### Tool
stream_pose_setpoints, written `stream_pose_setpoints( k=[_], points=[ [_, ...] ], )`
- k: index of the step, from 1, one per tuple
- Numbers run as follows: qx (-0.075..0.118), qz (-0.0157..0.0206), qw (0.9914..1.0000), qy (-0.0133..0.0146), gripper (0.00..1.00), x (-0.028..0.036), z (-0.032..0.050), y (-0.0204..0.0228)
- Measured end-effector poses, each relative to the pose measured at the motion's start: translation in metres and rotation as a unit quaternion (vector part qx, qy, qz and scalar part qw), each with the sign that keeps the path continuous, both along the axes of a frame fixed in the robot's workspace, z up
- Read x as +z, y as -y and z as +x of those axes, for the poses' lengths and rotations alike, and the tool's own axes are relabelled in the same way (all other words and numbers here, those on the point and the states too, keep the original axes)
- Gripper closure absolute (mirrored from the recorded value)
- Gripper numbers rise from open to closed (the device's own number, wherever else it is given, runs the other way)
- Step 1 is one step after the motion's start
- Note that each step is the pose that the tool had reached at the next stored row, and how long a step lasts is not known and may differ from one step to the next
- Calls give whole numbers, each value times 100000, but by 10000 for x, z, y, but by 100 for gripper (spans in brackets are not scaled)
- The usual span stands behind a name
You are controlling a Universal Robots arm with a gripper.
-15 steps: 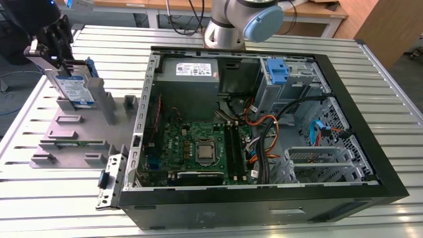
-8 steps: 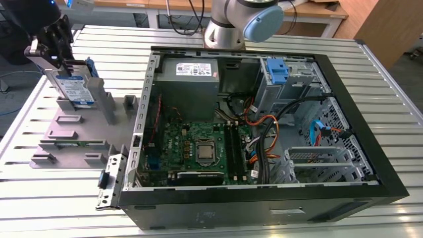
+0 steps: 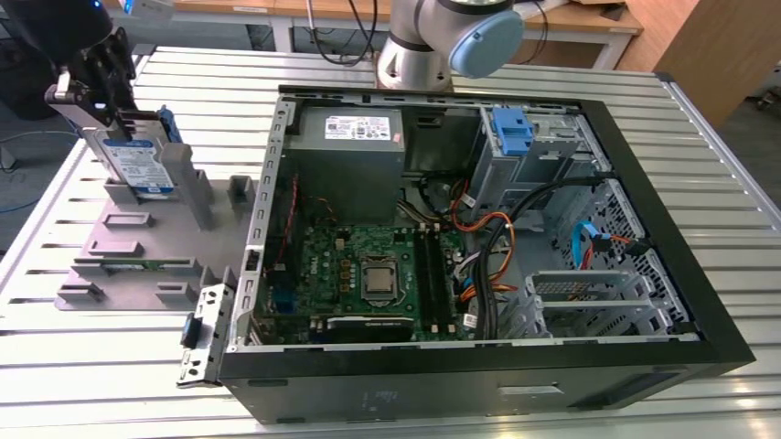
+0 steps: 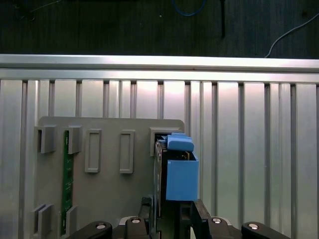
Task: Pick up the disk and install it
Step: 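Pick up the disk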
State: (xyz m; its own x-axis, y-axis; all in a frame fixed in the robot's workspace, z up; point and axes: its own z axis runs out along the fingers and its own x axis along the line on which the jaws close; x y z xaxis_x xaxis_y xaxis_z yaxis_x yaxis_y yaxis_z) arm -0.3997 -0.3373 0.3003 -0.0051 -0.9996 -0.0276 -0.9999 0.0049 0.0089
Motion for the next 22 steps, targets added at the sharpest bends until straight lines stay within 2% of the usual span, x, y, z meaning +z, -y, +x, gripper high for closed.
stream_pose_setpoints(
  k=[3, 4, 5, 7, 15, 18, 22],
  points=[
    [-2, 2, 100000, -1, 55, 0, 0, -1],
    [-3, -4, 100000, -3, 57, 0, 0, -1],
    [2, -7, 100000, -5, 63, 1, 0, 0],
    [0, -2, 100000, -5, 65, 0, 0, -1],
    [0, -2, 100000, -1, 65, 0, 0, -2],
    [-1110, -1, 99994, -2, 65, 0, 0, -2],
    [-1222, -1, 99993, 0, 65, 0, 1, -2]
  ],
)
